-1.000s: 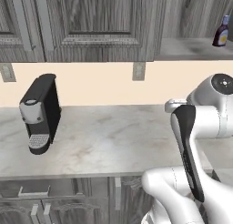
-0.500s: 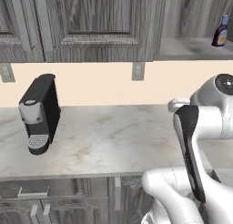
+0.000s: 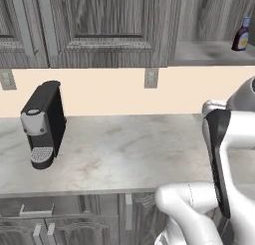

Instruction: Take 2 condiments from the cabinet and move them on the counter near the stove.Make sure the condiments are lined up with each other, next to each other.

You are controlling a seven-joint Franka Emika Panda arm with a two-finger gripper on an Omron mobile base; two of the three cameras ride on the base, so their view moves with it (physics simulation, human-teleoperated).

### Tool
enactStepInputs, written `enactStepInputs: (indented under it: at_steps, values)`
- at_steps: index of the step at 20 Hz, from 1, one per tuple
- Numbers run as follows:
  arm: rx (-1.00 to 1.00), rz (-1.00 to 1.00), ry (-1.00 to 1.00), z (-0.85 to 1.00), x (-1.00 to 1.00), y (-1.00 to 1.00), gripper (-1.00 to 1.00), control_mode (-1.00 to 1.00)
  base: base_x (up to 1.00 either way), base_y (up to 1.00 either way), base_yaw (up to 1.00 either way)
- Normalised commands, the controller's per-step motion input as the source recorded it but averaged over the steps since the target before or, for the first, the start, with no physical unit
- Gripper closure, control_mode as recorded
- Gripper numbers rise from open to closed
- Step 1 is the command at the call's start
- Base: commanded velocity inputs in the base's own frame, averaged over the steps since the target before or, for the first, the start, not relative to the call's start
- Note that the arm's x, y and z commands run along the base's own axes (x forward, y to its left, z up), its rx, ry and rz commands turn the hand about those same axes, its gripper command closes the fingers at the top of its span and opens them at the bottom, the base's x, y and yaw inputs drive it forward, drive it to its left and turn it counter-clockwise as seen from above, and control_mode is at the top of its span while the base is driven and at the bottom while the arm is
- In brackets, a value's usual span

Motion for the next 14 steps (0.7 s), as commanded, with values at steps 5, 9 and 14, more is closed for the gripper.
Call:
enactStepInputs:
  at_steps: [5, 9, 14]
  values:
    - [0.0, -0.07, -0.09, 0.58, 0.0, -0.26, -1.0, -1.0, 0.0, 0.0, 0.0]
    - [-0.01, -0.04, -0.09, 0.36, 0.15, -0.29, -1.0, -1.0, 0.0, 0.0, 0.0]
    - [-0.01, -0.02, -0.05, 0.31, 0.37, -0.36, -1.0, -1.0, 0.0, 0.0, 0.0]
